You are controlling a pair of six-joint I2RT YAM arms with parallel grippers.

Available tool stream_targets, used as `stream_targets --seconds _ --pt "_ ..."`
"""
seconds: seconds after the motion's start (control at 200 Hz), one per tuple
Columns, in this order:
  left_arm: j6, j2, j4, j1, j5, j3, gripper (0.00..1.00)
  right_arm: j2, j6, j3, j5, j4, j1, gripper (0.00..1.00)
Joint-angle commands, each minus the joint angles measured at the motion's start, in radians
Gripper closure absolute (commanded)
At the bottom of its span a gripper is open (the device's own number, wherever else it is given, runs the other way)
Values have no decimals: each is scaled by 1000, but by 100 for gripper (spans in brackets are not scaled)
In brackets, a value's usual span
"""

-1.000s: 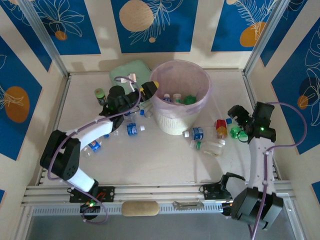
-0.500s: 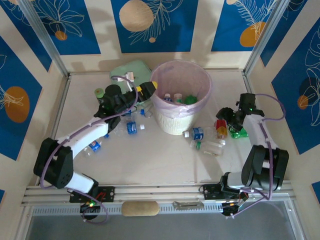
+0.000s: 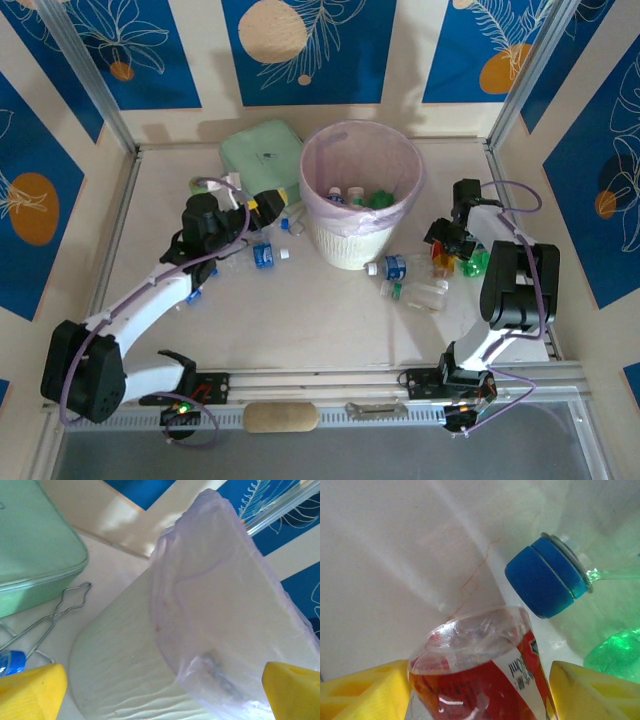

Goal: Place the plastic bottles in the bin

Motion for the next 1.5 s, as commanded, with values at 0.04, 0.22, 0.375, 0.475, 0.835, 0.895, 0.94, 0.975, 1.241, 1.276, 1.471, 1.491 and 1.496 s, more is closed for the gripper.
stream_targets --seconds 0.04,0.22,0.375,0.475,0.835,0.895,0.94,0.975,1.241,1.276,1.471,1.491,1.496 --pt "24 -48 -67 19 -46 -23 0 40 -19 44 35 -50 25 27" --pt "5 -38 -66 24 -39 -34 0 76 -26 55 74 -73 47 27" --pt "-3 -43 -57 27 -40 -41 0 81 -31 52 87 -70 50 30" --pt "-3 -49 -63 28 -42 -44 0 82 -38 52 91 -67 53 34" --pt "-8 -92 -86 44 -84 -71 0 2 -74 59 92 -49 71 53" --pt "-10 -97 -88 52 -88 -75 0 -20 -83 68 93 -57 73 54" --pt "-9 -101 -89 57 -91 -79 0 -36 -90 78 93 -70 74 54" --pt "-10 -103 -91 63 -94 -81 0 -50 -96 90 99 -82 76 54" --pt "-22 -122 -124 128 -119 -97 0 -231 -124 220 118 -173 79 55" --pt "-25 -121 -126 138 -119 -104 0 -257 -128 251 115 -180 79 55" --pt "-63 -129 -121 185 -115 -146 0 -366 -161 419 21 -183 92 55" --pt "-67 -131 -122 189 -116 -152 0 -377 -159 433 3 -176 95 55" --pt "-68 -132 -123 189 -116 -153 0 -380 -159 438 -2 -175 96 55"
